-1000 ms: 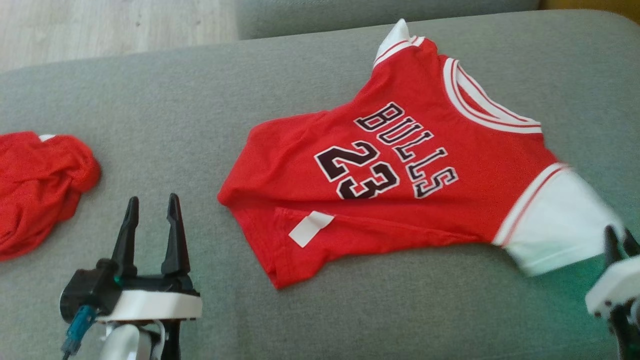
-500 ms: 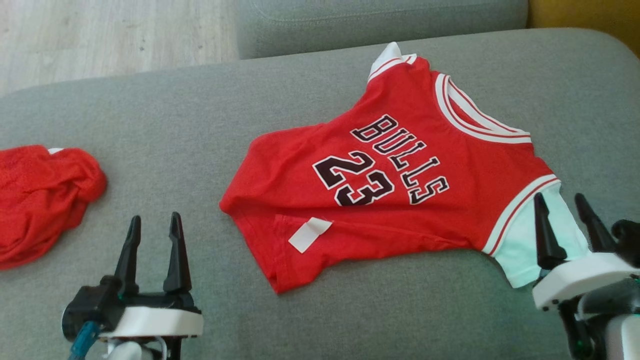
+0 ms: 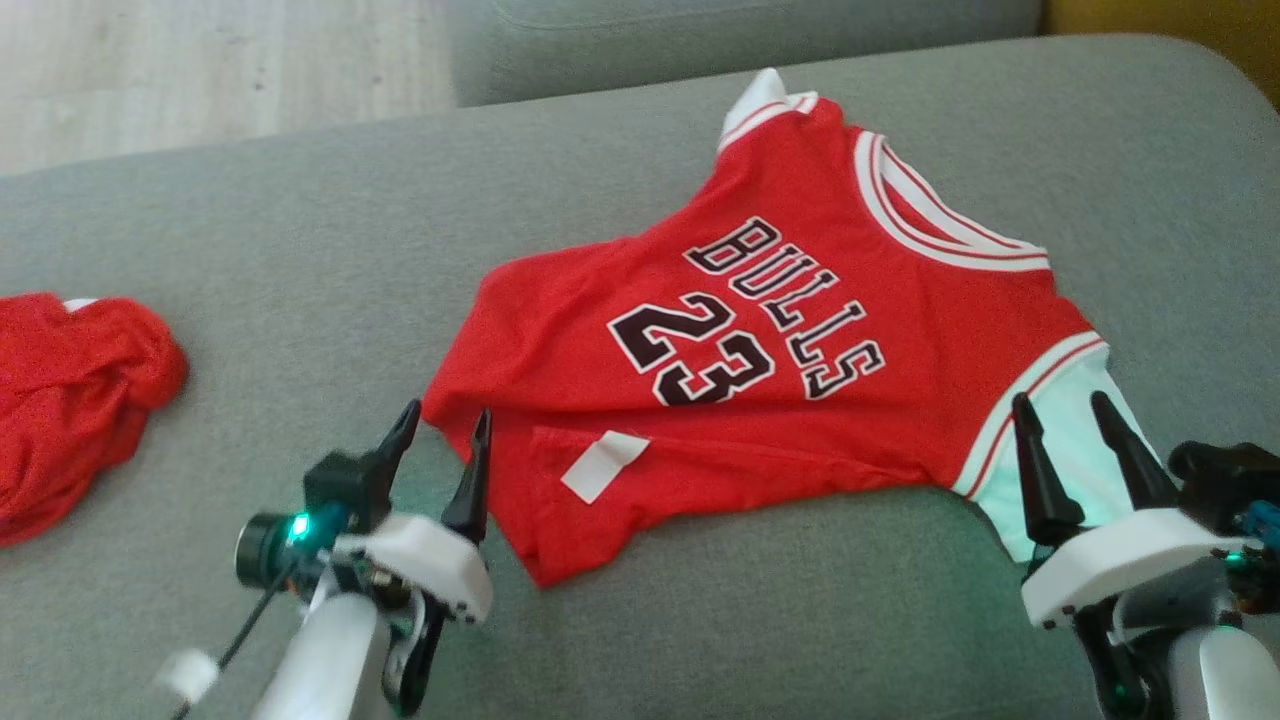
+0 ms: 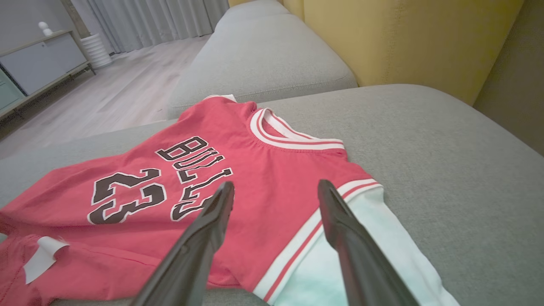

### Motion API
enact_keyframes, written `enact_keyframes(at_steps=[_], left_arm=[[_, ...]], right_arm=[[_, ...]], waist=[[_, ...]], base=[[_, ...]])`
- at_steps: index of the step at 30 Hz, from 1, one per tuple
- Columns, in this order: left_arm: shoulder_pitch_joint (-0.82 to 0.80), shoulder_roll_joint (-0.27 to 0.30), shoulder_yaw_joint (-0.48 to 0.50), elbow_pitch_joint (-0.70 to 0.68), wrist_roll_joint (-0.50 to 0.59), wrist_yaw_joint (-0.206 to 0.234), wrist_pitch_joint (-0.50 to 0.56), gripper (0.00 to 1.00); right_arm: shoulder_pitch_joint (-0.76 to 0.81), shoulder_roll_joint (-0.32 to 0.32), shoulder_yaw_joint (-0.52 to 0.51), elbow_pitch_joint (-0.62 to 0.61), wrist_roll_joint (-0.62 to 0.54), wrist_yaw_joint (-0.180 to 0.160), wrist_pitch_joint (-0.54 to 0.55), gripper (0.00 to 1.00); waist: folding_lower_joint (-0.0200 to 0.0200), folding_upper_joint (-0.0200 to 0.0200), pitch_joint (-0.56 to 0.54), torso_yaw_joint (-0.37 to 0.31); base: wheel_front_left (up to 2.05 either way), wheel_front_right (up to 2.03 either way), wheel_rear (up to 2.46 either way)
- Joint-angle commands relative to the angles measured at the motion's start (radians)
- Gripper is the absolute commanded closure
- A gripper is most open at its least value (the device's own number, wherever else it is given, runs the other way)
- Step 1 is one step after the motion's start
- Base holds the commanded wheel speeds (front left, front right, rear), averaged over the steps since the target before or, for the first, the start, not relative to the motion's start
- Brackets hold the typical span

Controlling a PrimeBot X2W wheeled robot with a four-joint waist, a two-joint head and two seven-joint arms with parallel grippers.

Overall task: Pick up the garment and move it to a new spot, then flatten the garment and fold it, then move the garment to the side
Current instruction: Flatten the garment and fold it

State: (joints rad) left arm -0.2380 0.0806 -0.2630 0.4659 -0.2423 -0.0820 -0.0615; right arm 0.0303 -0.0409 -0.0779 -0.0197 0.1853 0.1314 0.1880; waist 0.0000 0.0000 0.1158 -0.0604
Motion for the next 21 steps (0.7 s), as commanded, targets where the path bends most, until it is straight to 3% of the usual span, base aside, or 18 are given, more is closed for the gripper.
enact_keyframes(at_steps=[1, 9, 13, 14, 15, 18, 21], left_arm=[[-0.054, 0.002, 0.024, -0.005, 0.006, 0.01, 0.004, 0.0], [-0.186, -0.009, 0.069, 0.194, -0.006, 0.131, 0.077, 0.0], [-0.227, -0.007, 0.085, 0.247, -0.023, 0.15, 0.093, 0.0], [-0.236, -0.008, 0.086, 0.256, -0.029, 0.142, 0.093, 0.41], [-0.243, -0.007, 0.084, 0.262, -0.032, 0.133, 0.092, 1.0], [-0.271, 0.001, 0.087, 0.265, -0.04, 0.116, 0.06, 1.0], [-0.314, 0.021, 0.105, 0.255, -0.033, 0.14, -0.007, 1.0]], right_arm=[[-0.044, -0.009, 0.03, -0.033, 0.01, -0.001, -0.012, 0.0], [-0.061, -0.009, 0.064, -0.03, 0.028, -0.001, -0.031, 0.0], [-0.073, -0.009, 0.074, -0.024, 0.042, -0.001, -0.044, 0.0], [-0.076, -0.009, 0.075, -0.022, 0.045, -0.001, -0.047, 0.0], [-0.079, -0.009, 0.077, -0.022, 0.046, -0.001, -0.05, 0.0], [-0.086, -0.009, 0.079, -0.019, 0.052, -0.001, -0.06, 0.0], [-0.096, -0.009, 0.082, -0.018, 0.059, -0.001, -0.069, 0.0]], waist=[[0.0, 0.0, 0.015, -0.019], [0.0, 0.0, 0.079, -0.084], [0.0, 0.0, 0.108, -0.102], [0.0, 0.0, 0.114, -0.104], [0.0, 0.0, 0.119, -0.107], [0.0, 0.0, 0.133, -0.114], [0.0, 0.0, 0.149, -0.124]], base=[[0.0, 0.0, 0.0], [0.0, 0.0, 0.0], [0.0, 0.0, 0.0], [0.0, 0.0, 0.0], [0.0, 0.0, 0.0], [0.0, 0.0, 0.0], [0.0, 0.0, 0.0]])
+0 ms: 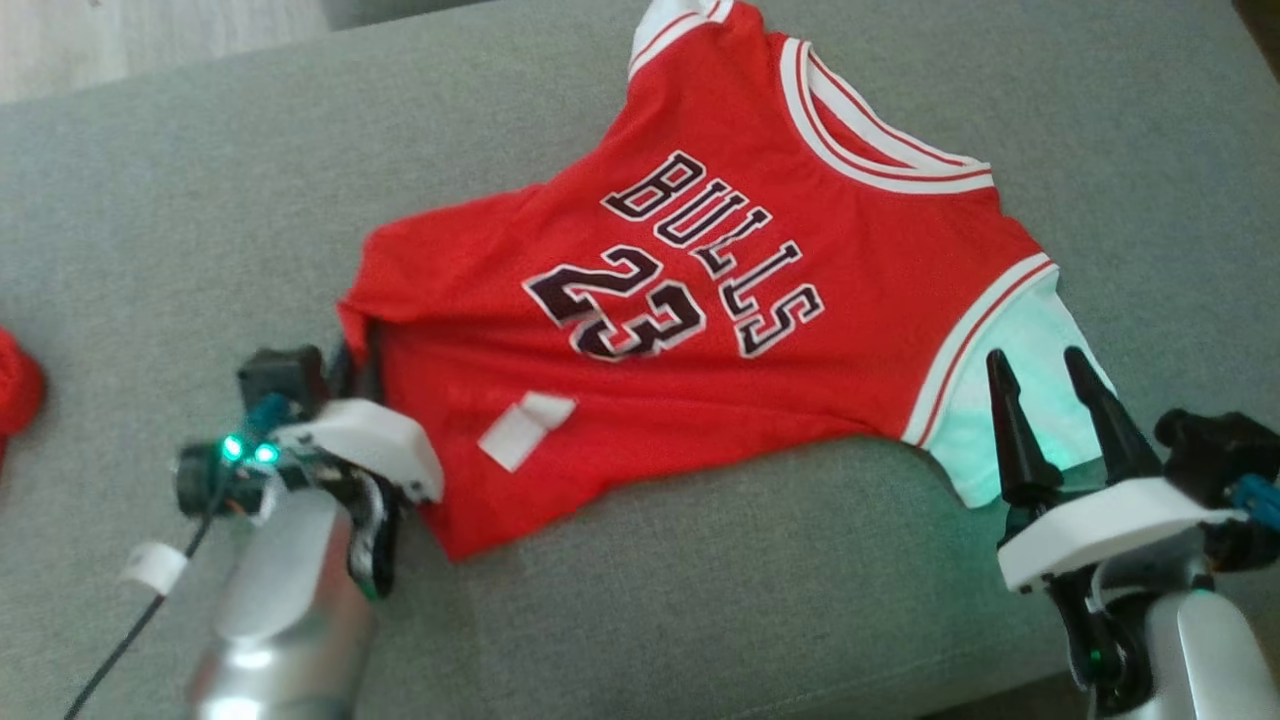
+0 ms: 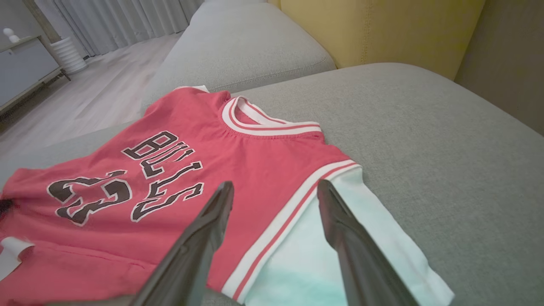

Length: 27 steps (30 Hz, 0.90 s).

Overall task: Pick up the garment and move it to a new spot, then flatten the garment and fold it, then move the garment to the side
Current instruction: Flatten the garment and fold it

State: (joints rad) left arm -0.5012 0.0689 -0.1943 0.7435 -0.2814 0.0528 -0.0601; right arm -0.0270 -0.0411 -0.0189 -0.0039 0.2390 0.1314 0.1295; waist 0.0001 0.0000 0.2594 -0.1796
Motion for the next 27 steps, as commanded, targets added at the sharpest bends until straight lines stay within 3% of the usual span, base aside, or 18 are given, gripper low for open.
enact_keyframes(at_steps=[1, 6, 11, 12, 13, 23, 27], left_arm=[[-0.07, 0.04, 0.041, -0.028, 0.01, 0.015, -0.033, 1.0], [-0.187, 0.078, 0.055, -0.041, 0.034, 0.038, -0.134, 1.0], [-0.268, 0.087, 0.062, -0.012, 0.034, 0.042, -0.164, 1.0], [-0.272, 0.087, 0.058, 0.001, 0.035, 0.04, -0.166, 0.26], [-0.271, 0.084, 0.058, 0.016, 0.031, 0.036, -0.169, 0.0], [-0.169, 0.036, 0.064, 0.1, -0.016, 0.025, -0.192, 0.0], [-0.137, 0.02, 0.026, 0.068, -0.005, -0.004, -0.196, 0.0]], right_arm=[[-0.043, -0.009, 0.024, -0.035, 0.008, -0.001, -0.014, 0.0], [-0.057, -0.009, 0.028, -0.033, 0.015, -0.001, -0.027, 0.0], [-0.066, -0.009, 0.031, -0.023, 0.018, -0.001, -0.027, 0.0], [-0.067, -0.009, 0.032, -0.021, 0.019, -0.001, -0.025, 0.0], [-0.068, -0.009, 0.034, -0.019, 0.021, -0.001, -0.025, 0.0], [-0.061, -0.009, 0.023, -0.013, 0.021, -0.001, -0.016, 0.0], [-0.05, -0.009, 0.021, -0.02, 0.024, -0.001, -0.011, 0.0]], waist=[[-0.0001, 0.0, 0.012, -0.009], [-0.0001, 0.0, 0.037, -0.025], [-0.0001, 0.0, 0.048, -0.033], [-0.0001, 0.0, 0.049, -0.034], [-0.0001, 0.0, 0.049, -0.034], [-0.0001, 0.0, -0.002, 0.009], [-0.0001, 0.0, -0.015, 0.026]], base=[[0.0, 0.0, 0.0], [0.0, 0.0, 0.0], [0.0, 0.0, 0.0], [0.0, 0.0, 0.0], [0.0, 0.0, 0.0], [0.0, 0.0, 0.0], [0.0, 0.0, 0.0]])
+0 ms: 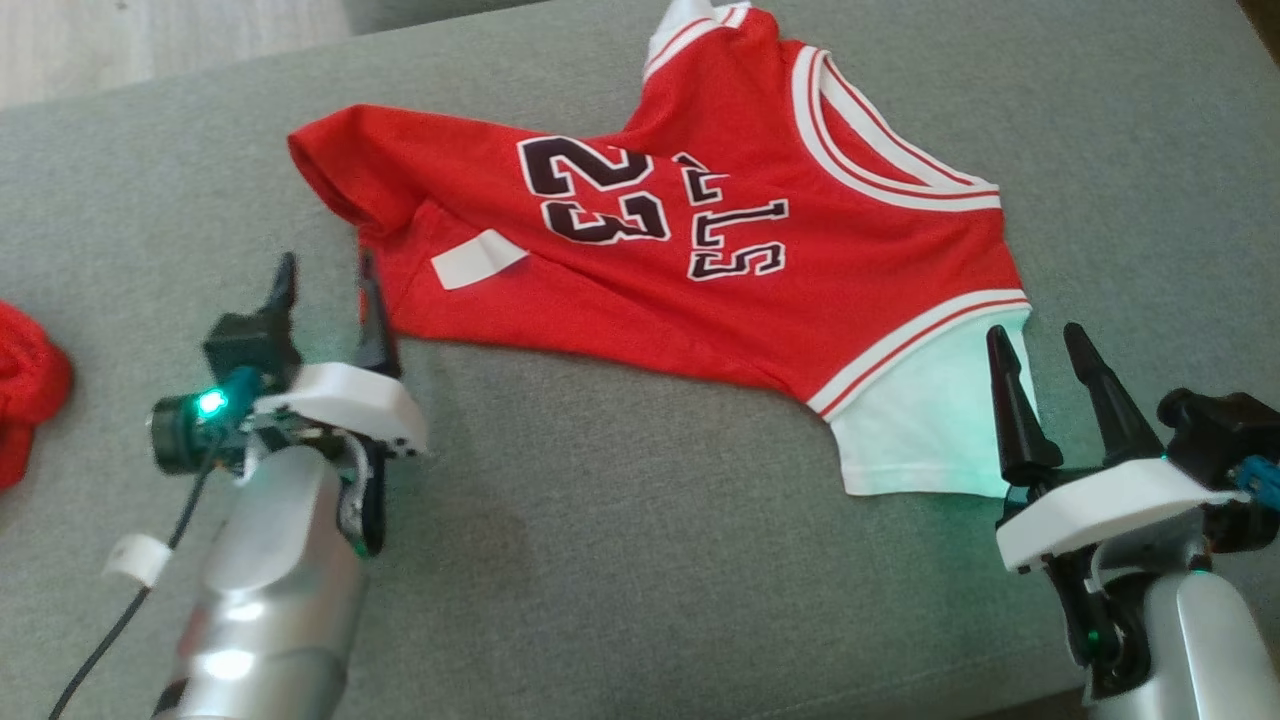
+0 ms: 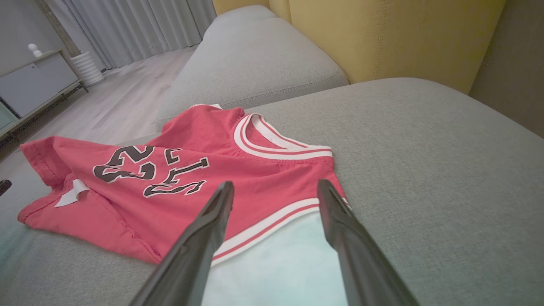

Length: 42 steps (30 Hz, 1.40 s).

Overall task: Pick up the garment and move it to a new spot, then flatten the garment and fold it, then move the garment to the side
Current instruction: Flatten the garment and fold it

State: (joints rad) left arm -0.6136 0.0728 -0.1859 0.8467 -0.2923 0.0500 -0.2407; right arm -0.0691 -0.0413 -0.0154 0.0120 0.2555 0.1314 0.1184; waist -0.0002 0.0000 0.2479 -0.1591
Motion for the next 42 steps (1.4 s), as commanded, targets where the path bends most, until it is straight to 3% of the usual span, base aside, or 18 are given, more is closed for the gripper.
enact_keyframes(at_steps=[1, 6, 10, 18, 24, 25, 26, 34, 42], left_arm=[[-0.023, 0.011, 0.002, -0.041, 0.008, -0.012, -0.011, 0.0], [-0.062, -0.005, -0.061, -0.029, 0.01, -0.054, 0.089, 0.0], [-0.122, -0.009, -0.08, 0.004, 0.004, -0.062, 0.169, 0.0], [-0.207, 0.03, -0.073, 0.082, 0.013, 0.001, 0.26, 0.0], [-0.23, 0.044, -0.071, 0.124, 0.003, 0.008, 0.311, 0.0], [-0.23, 0.043, -0.071, 0.127, -0.003, 0.004, 0.317, 0.22], [-0.229, 0.042, -0.077, 0.129, -0.001, -0.003, 0.319, 1.0], [-0.187, 0.028, -0.084, 0.09, -0.021, -0.033, 0.23, 1.0], [0.026, 0.039, -0.103, -0.136, -0.036, -0.089, 0.051, 1.0]], right_arm=[[-0.006, -0.009, 0.019, -0.037, 0.008, -0.001, 0.002, 0.0], [-0.013, -0.009, 0.038, -0.042, 0.016, -0.001, 0.003, 0.0], [-0.023, -0.009, 0.054, -0.038, 0.028, -0.001, -0.005, 0.0], [-0.039, -0.009, 0.072, -0.017, 0.046, -0.001, -0.033, 0.0], [-0.045, -0.009, 0.069, -0.005, 0.048, -0.001, -0.048, 0.0], [-0.045, -0.009, 0.067, -0.003, 0.048, -0.001, -0.049, 0.0], [-0.046, -0.009, 0.066, -0.001, 0.047, -0.001, -0.05, 0.0], [-0.046, -0.009, 0.059, 0.003, 0.036, -0.001, -0.045, 0.0], [-0.012, -0.009, 0.042, -0.015, 0.02, -0.001, -0.02, 0.0]], waist=[[0.0002, 0.0, -0.004, 0.008], [0.0002, 0.0, 0.016, -0.002], [0.0002, 0.0, 0.047, -0.027], [0.0002, 0.0, 0.098, -0.07], [0.0002, 0.0, 0.11, -0.072], [0.0002, 0.0, 0.11, -0.071], [0.0002, 0.0, 0.109, -0.069], [0.0002, 0.0, 0.071, -0.043], [0.0002, 0.0, -0.003, 0.018]], base=[[0.0, 0.0, 0.0], [0.0, 0.0, 0.0], [0.0, 0.0, 0.0], [0.0, 0.0, 0.0], [0.0, 0.0, 0.0], [0.0, 0.0, 0.0], [0.0, 0.0, 0.0], [0.0, 0.0, 0.0], [0.0, 0.0, 0.0]])
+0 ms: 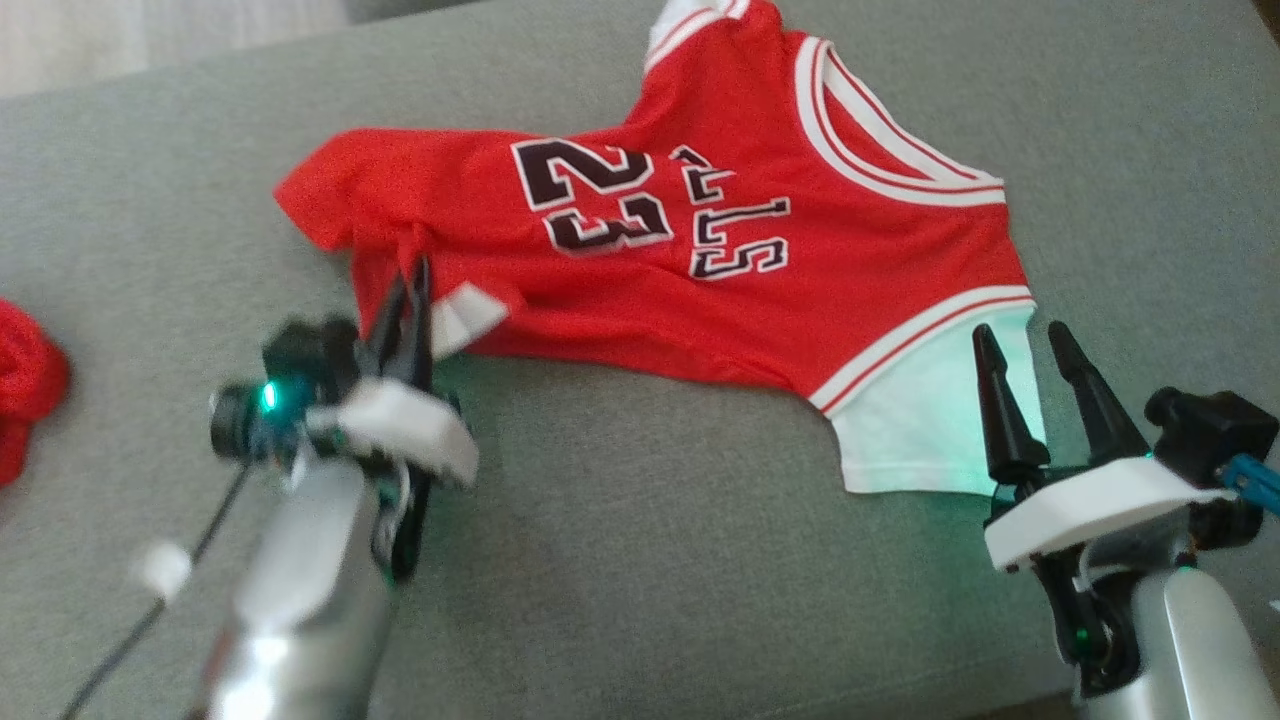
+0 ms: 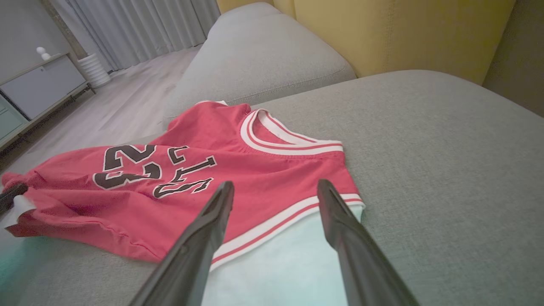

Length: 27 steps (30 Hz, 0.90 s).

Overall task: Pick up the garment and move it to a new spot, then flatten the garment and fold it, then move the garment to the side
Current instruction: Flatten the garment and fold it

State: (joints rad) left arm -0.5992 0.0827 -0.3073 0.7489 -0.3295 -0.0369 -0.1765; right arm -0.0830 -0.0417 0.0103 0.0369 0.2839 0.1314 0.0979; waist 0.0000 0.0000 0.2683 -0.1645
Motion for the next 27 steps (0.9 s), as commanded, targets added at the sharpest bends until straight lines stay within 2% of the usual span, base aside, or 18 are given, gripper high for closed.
enact_keyframes(at_steps=[1, 3, 4, 5, 6, 13, 16, 20, 23, 27], left_arm=[[0.056, 0.032, 0.019, -0.079, -0.005, -0.005, -0.023, 1.0], [0.149, 0.049, 0.014, -0.164, -0.008, -0.008, -0.034, 1.0], [0.196, 0.056, 0.014, -0.203, -0.016, -0.012, -0.037, 0.82], [0.243, 0.064, 0.012, -0.238, -0.022, -0.017, -0.037, 0.25], [0.289, 0.07, 0.01, -0.268, -0.033, -0.022, -0.027, 0.0], [0.528, 0.122, 0.042, -0.408, -0.077, 0.041, 0.073, 0.0], [0.565, 0.135, 0.066, -0.494, -0.082, 0.068, 0.061, 0.0], [0.567, 0.127, 0.1, -0.607, -0.084, 0.099, -0.008, 0.0], [0.552, 0.116, 0.127, -0.644, -0.093, 0.095, -0.055, 0.0], [0.522, 0.108, 0.164, -0.61, -0.099, 0.077, -0.079, 0.0]], right_arm=[[0.007, -0.009, 0.015, -0.041, -0.01, -0.001, 0.005, 0.0], [0.014, -0.009, 0.015, -0.046, -0.01, -0.001, 0.012, 0.0], [0.018, -0.009, 0.015, -0.048, -0.01, -0.001, 0.015, 0.0], [0.021, -0.009, 0.014, -0.05, -0.008, -0.001, 0.017, 0.0], [0.024, -0.009, 0.016, -0.052, -0.007, -0.001, 0.02, 0.0], [0.035, -0.009, 0.017, -0.055, -0.002, -0.001, 0.032, 0.0], [0.042, -0.009, 0.006, -0.059, -0.003, -0.001, 0.034, 0.0], [0.053, -0.009, -0.019, -0.065, -0.004, -0.001, 0.027, 0.0], [0.062, -0.009, -0.037, -0.066, -0.019, -0.001, 0.026, 0.0], [0.069, -0.009, -0.048, -0.06, -0.053, -0.001, 0.026, 0.0]], waist=[[0.0, 0.0, -0.034, 0.032], [0.0, 0.0, -0.05, 0.045], [0.0, 0.0, -0.057, 0.051], [0.0, 0.0, -0.066, 0.057], [0.0, 0.0, -0.073, 0.061], [0.0, 0.0, -0.115, 0.074], [0.0, 0.0, -0.13, 0.077], [0.0, 0.0, -0.149, 0.075], [0.0, 0.0, -0.167, 0.069], [0.0, 0.0, -0.197, 0.063]], base=[[0.0, 0.0, 0.0], [0.0, 0.0, 0.0], [0.0, 0.0, 0.0], [0.0, 0.0, 0.0], [0.0, 0.0, 0.0], [0.0, 0.0, 0.0], [0.0, 0.0, 0.0], [0.0, 0.0, 0.0], [0.0, 0.0, 0.0], [0.0, 0.0, 0.0]])
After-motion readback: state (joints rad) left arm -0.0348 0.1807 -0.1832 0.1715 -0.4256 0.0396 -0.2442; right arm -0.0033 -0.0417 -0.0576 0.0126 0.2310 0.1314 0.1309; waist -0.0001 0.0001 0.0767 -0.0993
